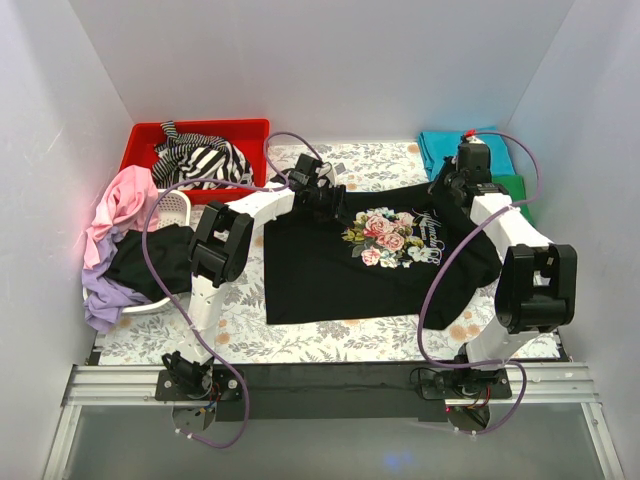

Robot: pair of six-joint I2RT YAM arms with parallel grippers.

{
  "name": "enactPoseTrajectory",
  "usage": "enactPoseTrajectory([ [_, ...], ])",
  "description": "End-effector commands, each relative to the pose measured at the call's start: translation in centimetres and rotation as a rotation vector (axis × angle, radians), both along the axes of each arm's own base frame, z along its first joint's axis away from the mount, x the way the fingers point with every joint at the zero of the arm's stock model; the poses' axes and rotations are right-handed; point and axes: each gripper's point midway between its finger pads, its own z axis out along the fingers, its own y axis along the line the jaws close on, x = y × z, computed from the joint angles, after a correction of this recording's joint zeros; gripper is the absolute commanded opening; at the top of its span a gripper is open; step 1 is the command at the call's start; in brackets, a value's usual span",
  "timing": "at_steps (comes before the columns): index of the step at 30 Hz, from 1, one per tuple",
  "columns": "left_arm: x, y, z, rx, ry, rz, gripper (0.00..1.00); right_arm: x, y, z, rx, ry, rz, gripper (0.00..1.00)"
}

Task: Fold and stack the t-shirts
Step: Fold the tshirt

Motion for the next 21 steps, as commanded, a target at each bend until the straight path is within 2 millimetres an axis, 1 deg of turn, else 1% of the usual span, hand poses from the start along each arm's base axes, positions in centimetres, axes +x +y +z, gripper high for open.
enactPoseTrajectory([
  [1, -0.1, -0.6, 0.9, -0.019, -0.011, -0.034, 0.35, -1.4, 0.5, 1.4, 0.043, 0.009, 0.015, 0.01],
  [2, -0.1, -0.5, 0.9, -0.020, -0.009, -0.035, 0.35, -1.7, 0.4, 1.2, 0.037, 0.015, 0.009, 0.01],
  [3, -0.2, -0.6, 0.9, -0.024, -0.008, -0.040, 0.35, -1.9, 0.2, 0.7, 0.028, 0.023, 0.004, 0.04],
  [4, -0.2, -0.6, 1.0, -0.026, -0.008, -0.040, 0.35, -1.8, 0.1, 0.4, 0.026, 0.028, 0.002, 0.33],
  [5, -0.2, -0.6, 0.9, -0.025, -0.008, -0.039, 0.35, -1.8, 0.1, 0.1, 0.019, 0.034, 0.005, 0.44],
  [6, -0.1, -0.7, 1.0, -0.026, -0.012, -0.040, 0.34, -1.6, 0.1, -0.3, 0.017, 0.036, 0.008, 0.53],
  [7, -0.1, -0.7, 1.0, -0.025, -0.010, -0.039, 0.35, -1.4, -0.4, -0.9, -0.001, 0.040, -0.015, 0.61],
  [8, -0.1, -0.7, 1.0, -0.026, -0.008, -0.038, 0.35, -1.1, -0.5, -1.1, -0.015, 0.041, -0.017, 0.64],
  [9, -0.1, -0.7, 1.0, -0.029, -0.007, -0.041, 0.35, -0.7, -0.8, -2.0, -0.027, 0.055, -0.027, 0.67],
  [10, -0.1, -0.7, 0.8, -0.027, -0.004, -0.041, 0.35, -0.2, -0.9, -2.0, -0.034, 0.052, -0.034, 0.68],
  [11, -0.1, -0.7, 0.7, -0.026, -0.001, -0.041, 0.34, 0.2, -1.3, -3.1, -0.049, 0.072, -0.047, 0.69],
  [12, -0.1, -0.7, 0.6, -0.023, 0.001, -0.040, 0.35, 0.6, -1.3, -3.4, -0.053, 0.075, -0.053, 0.70],
  [13, -0.1, -0.6, 0.5, -0.021, 0.003, -0.038, 0.34, 1.3, -1.4, -3.1, -0.055, 0.066, -0.058, 0.70],
  [14, -0.1, -0.7, 0.5, -0.018, 0.005, -0.038, 0.34, 1.6, -1.4, -4.3, -0.059, 0.090, -0.059, 0.71],
  [17, 0.0, -0.5, 0.3, -0.009, 0.003, -0.035, 0.35, 2.7, -1.0, -4.8, -0.041, 0.096, -0.069, 0.71],
  [18, 0.0, -0.5, 0.4, -0.006, -0.003, -0.039, 0.35, 2.9, -0.8, -5.4, -0.033, 0.109, -0.070, 0.71],
  [21, 0.2, -0.4, 0.3, 0.009, -0.010, -0.033, 0.35, 3.8, -1.0, -5.4, -0.056, 0.100, -0.088, 0.71],
])
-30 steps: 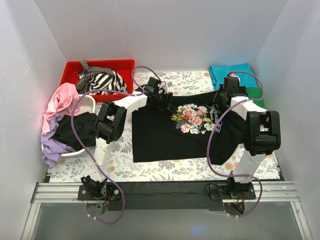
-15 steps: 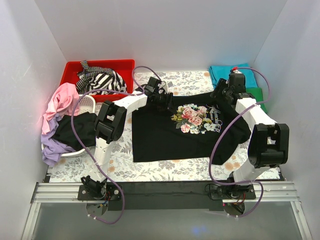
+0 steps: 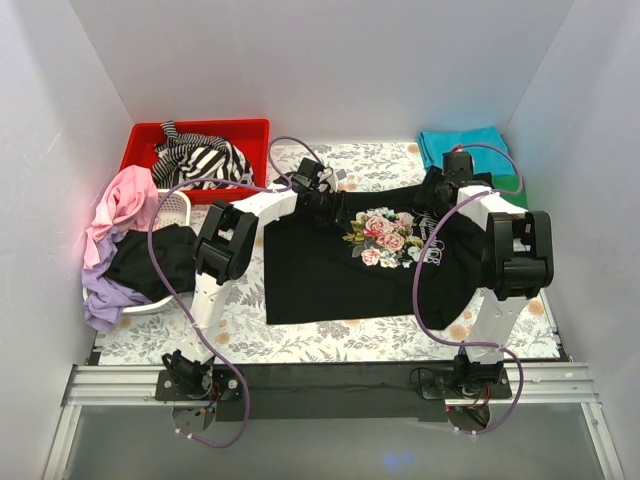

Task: Fold and stack the t-shirts
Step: Fold the tshirt

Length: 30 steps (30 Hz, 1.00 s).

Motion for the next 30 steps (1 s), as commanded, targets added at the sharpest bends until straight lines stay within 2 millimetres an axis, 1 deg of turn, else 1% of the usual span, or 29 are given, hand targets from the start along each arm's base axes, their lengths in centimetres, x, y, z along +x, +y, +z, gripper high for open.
enactPoseTrajectory([
  [1, 0.6, -0.3, 2.0, -0.006, -0.054, -0.014, 0.35, 2.9, -0.1, 3.2, -0.022, -0.103, -0.029, 0.69],
  [4, 0.5, -0.1, 1.6, 0.003, -0.049, -0.014, 0.34, 3.7, -0.8, 3.4, -0.066, -0.114, -0.047, 0.65],
  [5, 0.5, -0.1, 1.5, 0.006, -0.046, -0.015, 0.35, 3.7, -1.2, 3.0, -0.080, -0.098, -0.055, 0.63],
  [6, 0.5, -0.1, 1.3, 0.008, -0.042, -0.015, 0.35, 3.9, -1.3, 3.2, -0.086, -0.103, -0.055, 0.60],
  [7, 0.4, -0.1, 1.3, 0.009, -0.042, -0.016, 0.35, 4.0, -1.3, 3.2, -0.090, -0.105, -0.058, 0.50],
  [9, 0.4, 0.0, 1.2, 0.011, -0.037, -0.016, 0.35, 4.1, -1.5, 2.9, -0.107, -0.093, -0.055, 0.41],
  [11, 0.3, 0.0, 1.2, 0.013, -0.036, -0.017, 0.35, 4.2, -1.6, 2.9, -0.115, -0.091, -0.051, 0.24],
  [12, 0.3, 0.0, 1.2, 0.013, -0.035, -0.016, 0.35, 4.2, -1.7, 2.9, -0.118, -0.089, -0.049, 0.18],
  [13, 0.2, 0.1, 1.1, 0.016, -0.035, -0.017, 0.35, 4.1, -1.8, 3.0, -0.117, -0.090, -0.048, 0.05],
  [14, 0.2, 0.1, 1.1, 0.016, -0.033, -0.016, 0.35, 4.0, -1.5, 3.7, -0.106, -0.103, -0.032, 0.01],
  [16, 0.2, 0.1, 1.0, 0.019, -0.034, -0.015, 0.34, 3.6, -0.9, 4.8, -0.083, -0.127, -0.012, 0.01],
  [17, 0.2, 0.2, 0.9, 0.021, -0.031, -0.015, 0.35, 3.4, -1.0, 4.5, -0.083, -0.120, -0.013, 0.01],
  [18, 0.2, 0.1, 0.9, 0.019, -0.032, -0.016, 0.35, 3.1, -0.8, 5.7, -0.072, -0.142, -0.006, 0.01],
  [19, 0.2, 0.1, 1.1, 0.015, -0.033, -0.018, 0.35, 2.8, -0.7, 6.3, -0.067, -0.151, -0.002, 0.01],
  [20, 0.2, 0.1, 1.0, 0.017, -0.032, -0.019, 0.35, 2.0, -0.4, 7.2, -0.055, -0.167, 0.010, 0.01],
  [22, 0.2, 0.1, 1.1, 0.015, -0.034, -0.019, 0.35, 1.3, -0.3, 8.5, -0.043, -0.192, 0.016, 0.01],
  [23, 0.1, 0.1, 1.0, 0.018, -0.033, -0.021, 0.35, 0.4, -0.4, 9.4, -0.042, -0.210, 0.017, 0.01],
  [25, 0.1, 0.1, 1.0, 0.019, -0.030, -0.020, 0.35, -0.4, -0.4, 10.3, -0.037, -0.227, 0.015, 0.01],
  [26, 0.1, 0.1, 1.0, 0.017, -0.030, -0.020, 0.35, -1.0, -0.3, 11.6, -0.031, -0.252, 0.019, 0.01],
  [27, 0.1, 0.1, 1.0, 0.014, -0.027, -0.022, 0.35, -1.7, -0.3, 11.3, -0.026, -0.245, 0.020, 0.01],
  [30, 0.0, 0.0, 1.1, 0.007, -0.020, -0.023, 0.35, -3.0, 0.1, 11.9, 0.010, -0.243, 0.036, 0.01],
])
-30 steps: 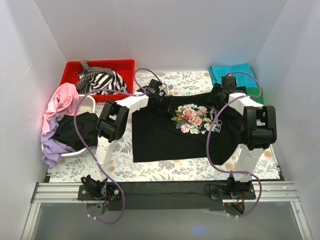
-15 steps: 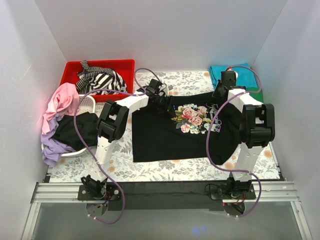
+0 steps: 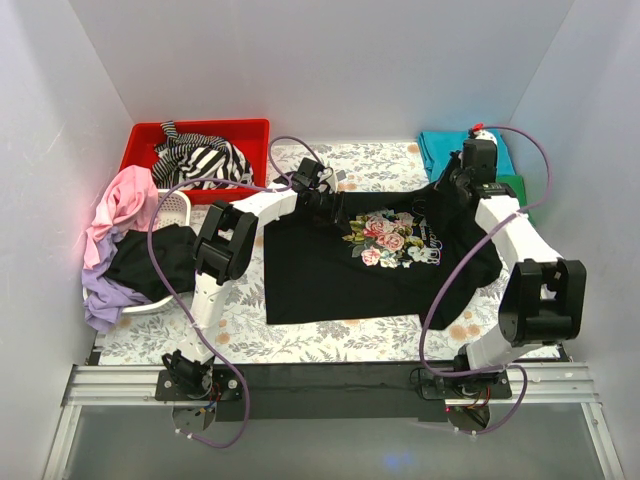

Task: Fold and stack the t-shirts
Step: Fold the tshirt

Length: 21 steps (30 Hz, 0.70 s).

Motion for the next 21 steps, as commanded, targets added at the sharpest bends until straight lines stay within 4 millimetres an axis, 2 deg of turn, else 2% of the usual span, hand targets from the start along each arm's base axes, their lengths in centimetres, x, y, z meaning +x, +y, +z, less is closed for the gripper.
enactPoseTrajectory([
  [1, 0.3, -0.6, 1.5, -0.027, -0.025, -0.019, 0.35, -1.4, 0.7, 0.8, 0.049, -0.004, 0.034, 0.01],
  [2, 0.3, -0.6, 1.5, -0.028, -0.024, -0.017, 0.35, -1.5, 0.9, 0.7, 0.063, 0.000, 0.040, 0.01],
  [3, 0.3, -0.6, 1.6, -0.030, -0.022, -0.018, 0.35, -1.7, 0.8, 0.5, 0.062, 0.009, 0.040, 0.09],
  [4, 0.2, -0.6, 1.6, -0.031, -0.019, -0.017, 0.34, -1.6, 0.7, 0.5, 0.058, 0.014, 0.037, 0.34],
  [5, 0.2, -0.6, 1.6, -0.031, -0.018, -0.018, 0.34, -1.5, 0.6, 0.4, 0.053, 0.019, 0.028, 0.42],
  [10, 0.3, -0.3, 1.5, -0.014, -0.032, -0.010, 0.34, -1.6, -1.9, 1.3, -0.072, 0.015, -0.036, 0.45],
  [11, 0.3, -0.2, 1.6, -0.012, -0.035, -0.009, 0.34, -1.5, -2.2, 2.1, -0.089, 0.001, -0.042, 0.45],
  [13, 0.4, -0.2, 1.5, -0.008, -0.039, -0.007, 0.34, -1.8, -2.2, 2.2, -0.110, 0.005, -0.013, 0.48],
  [16, 0.4, -0.3, 1.6, -0.013, -0.034, -0.007, 0.34, -3.2, -1.6, -0.3, -0.110, 0.095, 0.042, 0.48],
  [18, 0.3, -0.4, 1.5, -0.016, -0.027, -0.009, 0.34, -4.8, -1.1, -3.4, -0.086, 0.180, 0.071, 0.47],
  [20, 0.3, -0.4, 1.5, -0.015, -0.026, -0.007, 0.34, -5.3, 1.1, -4.3, 0.000, 0.174, 0.161, 0.47],
  [21, 0.3, -0.3, 1.5, -0.014, -0.027, -0.006, 0.34, -6.2, 1.4, -5.8, 0.027, 0.201, 0.161, 0.47],
])
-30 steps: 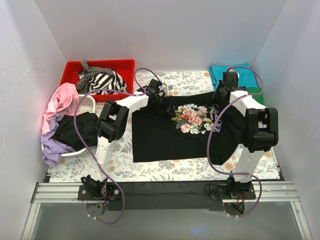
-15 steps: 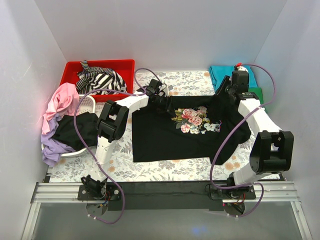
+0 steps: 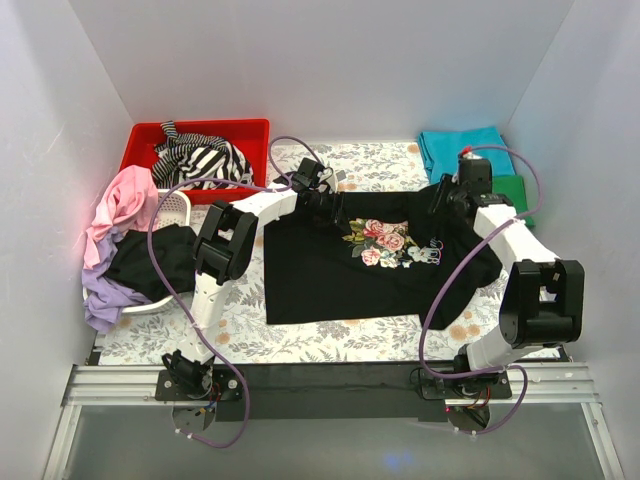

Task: Fold and stack the t-shirts
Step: Fold the tshirt

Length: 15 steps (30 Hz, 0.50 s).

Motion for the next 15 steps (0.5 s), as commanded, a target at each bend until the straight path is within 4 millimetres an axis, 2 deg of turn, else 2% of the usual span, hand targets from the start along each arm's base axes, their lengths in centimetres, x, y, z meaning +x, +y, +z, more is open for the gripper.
enactPoseTrajectory([
  [1, 0.3, -0.3, 1.5, -0.014, -0.029, -0.005, 0.34, -2.2, 2.0, -2.6, 0.101, 0.055, 0.084, 0.46],
  [4, 0.2, -0.2, 1.6, -0.011, -0.031, -0.006, 0.34, -2.9, 2.2, -4.2, 0.128, 0.080, 0.062, 0.47],
  [8, 0.2, -0.1, 1.5, -0.006, -0.037, -0.005, 0.34, -3.0, 2.2, -5.8, 0.151, 0.104, 0.040, 0.52],
  [11, 0.2, -0.1, 1.5, -0.006, -0.035, -0.006, 0.34, -2.9, 2.3, -7.3, 0.175, 0.131, 0.036, 0.52],
  [15, 0.1, 0.0, 1.4, 0.000, -0.035, -0.005, 0.34, -2.4, 2.2, -8.2, 0.174, 0.137, 0.024, 0.52],
])
